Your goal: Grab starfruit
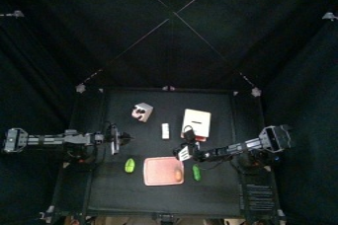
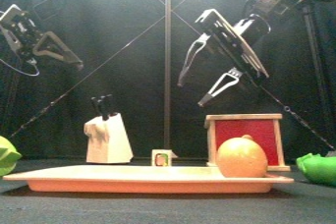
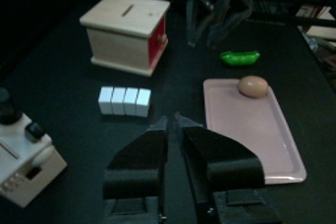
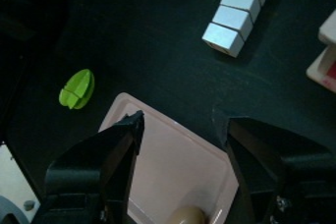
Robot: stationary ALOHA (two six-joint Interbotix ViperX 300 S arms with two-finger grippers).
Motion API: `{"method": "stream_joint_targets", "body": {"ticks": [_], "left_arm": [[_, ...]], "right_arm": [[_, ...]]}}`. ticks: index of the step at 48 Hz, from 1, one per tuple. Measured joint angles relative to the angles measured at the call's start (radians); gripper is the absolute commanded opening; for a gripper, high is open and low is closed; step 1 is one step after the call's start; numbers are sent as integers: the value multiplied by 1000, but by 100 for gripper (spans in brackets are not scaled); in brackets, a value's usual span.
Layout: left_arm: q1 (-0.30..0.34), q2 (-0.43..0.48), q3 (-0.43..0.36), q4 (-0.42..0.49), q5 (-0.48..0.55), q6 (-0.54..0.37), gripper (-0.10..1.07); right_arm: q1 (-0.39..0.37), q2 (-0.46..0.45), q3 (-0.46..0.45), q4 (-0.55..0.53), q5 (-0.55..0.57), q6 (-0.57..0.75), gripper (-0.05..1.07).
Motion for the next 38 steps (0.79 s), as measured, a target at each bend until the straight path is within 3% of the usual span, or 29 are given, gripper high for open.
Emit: {"method": "stream_joint_targets", "body": {"ticks": [16,38], "left_arm": [[-26,3,-135,-204,282,-2,71],[-40,107,-253,-305,583,-44,71]], "right_arm": [[-49,-5,-11,-173,9,0,90],[-112,-55,18,-291,15,0,90]]}}
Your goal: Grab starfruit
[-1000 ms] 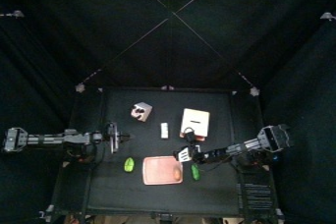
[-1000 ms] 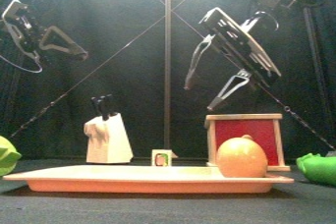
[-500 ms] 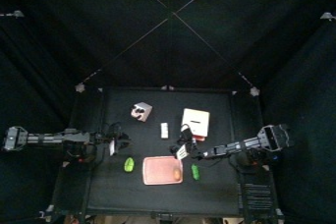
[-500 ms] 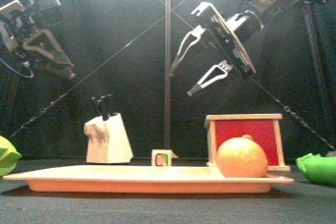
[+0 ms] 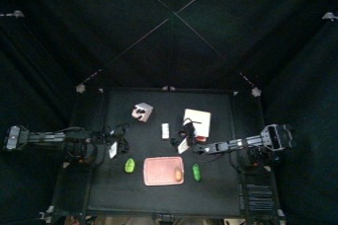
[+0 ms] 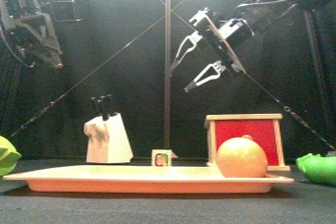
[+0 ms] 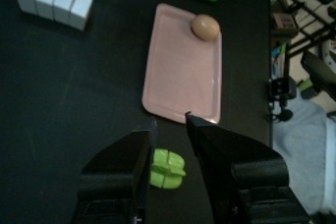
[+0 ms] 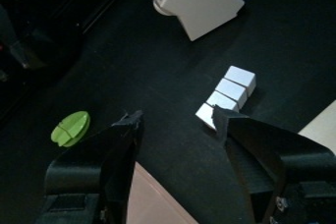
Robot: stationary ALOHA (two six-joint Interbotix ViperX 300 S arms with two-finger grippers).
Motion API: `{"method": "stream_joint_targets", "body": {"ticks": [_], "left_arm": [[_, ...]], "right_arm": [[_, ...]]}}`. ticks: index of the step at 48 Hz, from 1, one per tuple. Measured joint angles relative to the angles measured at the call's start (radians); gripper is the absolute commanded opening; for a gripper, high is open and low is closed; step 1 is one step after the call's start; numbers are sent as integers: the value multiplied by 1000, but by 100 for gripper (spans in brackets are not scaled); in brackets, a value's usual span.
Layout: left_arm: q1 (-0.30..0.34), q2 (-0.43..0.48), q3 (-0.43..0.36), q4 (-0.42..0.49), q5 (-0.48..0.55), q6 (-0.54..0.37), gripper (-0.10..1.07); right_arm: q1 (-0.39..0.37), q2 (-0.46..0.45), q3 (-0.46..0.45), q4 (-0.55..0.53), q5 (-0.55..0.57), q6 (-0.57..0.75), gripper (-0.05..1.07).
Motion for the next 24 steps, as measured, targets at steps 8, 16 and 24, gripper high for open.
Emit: {"method": "stream_joint_targets", "body": {"ticks": [8,16,24], "left_arm": [[-8,51,-37,21,55,-84,71],[-40,80,-72,98,109,-258,71],[-120,86,-123,247,219,-448,71]], "right_arm": [[-9,-34,29,-12,2,2,90],[-9,-38,49,-2,2,11,90],[-3,-38,49,3,2,11,90]]}}
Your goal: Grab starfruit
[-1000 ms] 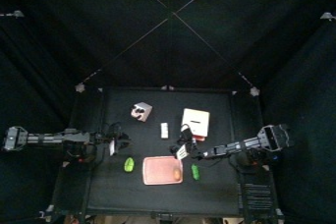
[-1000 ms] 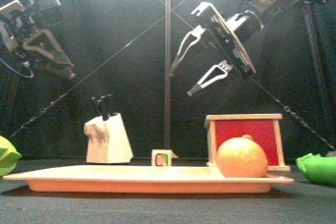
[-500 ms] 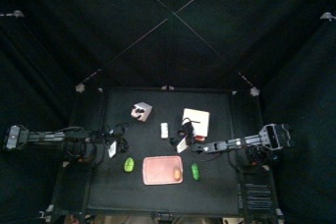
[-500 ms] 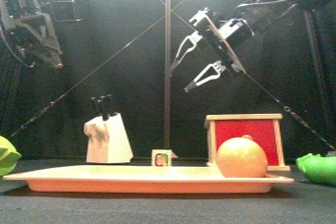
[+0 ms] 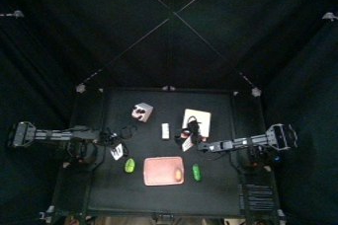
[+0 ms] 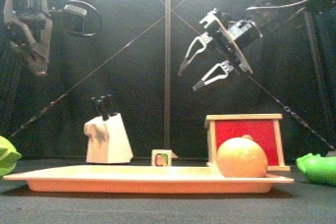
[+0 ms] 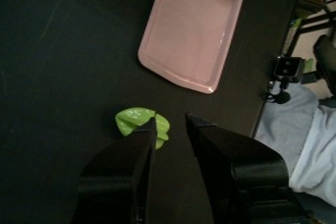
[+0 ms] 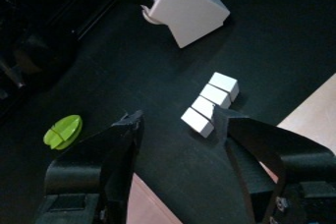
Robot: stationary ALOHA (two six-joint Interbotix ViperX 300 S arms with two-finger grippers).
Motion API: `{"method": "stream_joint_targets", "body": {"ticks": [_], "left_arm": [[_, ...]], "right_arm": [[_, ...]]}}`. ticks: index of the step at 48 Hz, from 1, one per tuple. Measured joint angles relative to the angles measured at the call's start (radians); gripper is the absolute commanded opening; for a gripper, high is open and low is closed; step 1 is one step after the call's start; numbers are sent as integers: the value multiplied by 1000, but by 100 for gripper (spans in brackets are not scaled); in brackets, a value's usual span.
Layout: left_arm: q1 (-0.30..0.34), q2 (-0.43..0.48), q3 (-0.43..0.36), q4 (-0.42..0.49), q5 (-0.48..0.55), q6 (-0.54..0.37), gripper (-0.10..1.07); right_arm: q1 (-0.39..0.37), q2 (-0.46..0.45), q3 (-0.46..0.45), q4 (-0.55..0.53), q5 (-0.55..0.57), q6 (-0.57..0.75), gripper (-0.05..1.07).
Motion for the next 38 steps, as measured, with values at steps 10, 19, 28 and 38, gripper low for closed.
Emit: {"method": "stream_joint_targets", "body": {"ticks": [10,19,28,38], "left_arm": [[-110,0,-29,202,103,-299,71],[-161,0,-6,314,103,-565,71],[-198,3,48,359,101,-798,71],[-255,20,71,410,75,-954,73]], "right_arm": [[25,2,0,6,20,8,90],[49,2,0,37,69,6,90],[60,2,6,66,104,2,90],[61,2,9,71,110,2,90]]}}
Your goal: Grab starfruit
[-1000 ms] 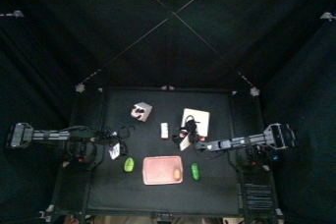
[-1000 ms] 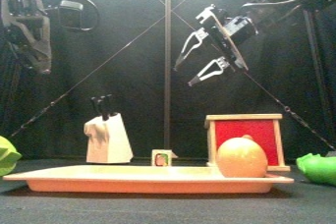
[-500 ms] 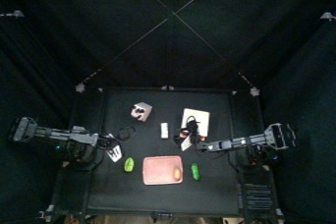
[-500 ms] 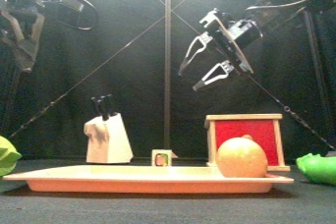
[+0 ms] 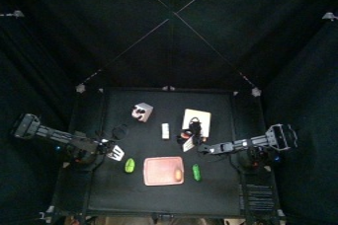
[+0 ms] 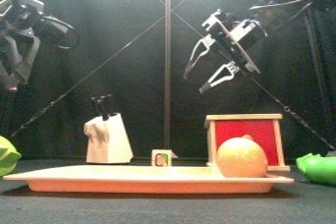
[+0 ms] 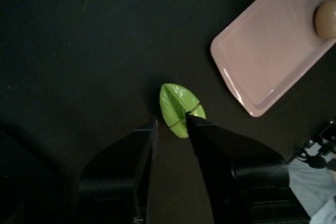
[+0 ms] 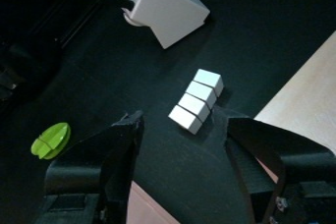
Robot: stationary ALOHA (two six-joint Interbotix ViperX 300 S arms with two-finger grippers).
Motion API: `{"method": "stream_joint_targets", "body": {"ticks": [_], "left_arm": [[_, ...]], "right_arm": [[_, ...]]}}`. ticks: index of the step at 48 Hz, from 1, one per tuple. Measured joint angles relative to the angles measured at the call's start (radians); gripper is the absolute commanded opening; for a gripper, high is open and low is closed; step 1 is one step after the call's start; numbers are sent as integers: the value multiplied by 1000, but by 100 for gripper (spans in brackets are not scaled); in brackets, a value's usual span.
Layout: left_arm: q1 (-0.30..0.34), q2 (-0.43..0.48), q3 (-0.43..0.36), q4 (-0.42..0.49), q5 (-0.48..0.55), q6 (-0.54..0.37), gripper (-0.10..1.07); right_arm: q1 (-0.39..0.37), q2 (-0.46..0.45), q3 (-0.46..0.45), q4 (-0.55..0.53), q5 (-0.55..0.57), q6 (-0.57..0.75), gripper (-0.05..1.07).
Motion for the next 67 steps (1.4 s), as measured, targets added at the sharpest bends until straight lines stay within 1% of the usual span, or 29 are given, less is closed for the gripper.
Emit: {"method": "stream_joint_targets", "body": {"ticks": [5,13,26,31,47,53,60,67], "left_arm": [[-23,31,8,9,-32,-41,74],[-52,98,18,6,-117,-52,78],[-63,176,57,-48,-278,-55,94],[-63,202,64,-80,-310,-60,99],[-61,304,64,-156,-333,-67,99],[-63,333,63,-172,-380,-75,99],[-60,359,64,-173,-463,-81,99],[-57,397,66,-175,-508,-81,99]], "right_arm": [[2,2,0,3,0,0,90],[8,2,5,3,0,0,90],[8,2,5,5,3,0,90],[8,2,8,3,5,0,90],[8,2,15,17,9,-2,90],[8,2,15,18,11,-2,90],[8,2,15,17,11,-2,90],[8,2,15,18,11,-2,90]]}}
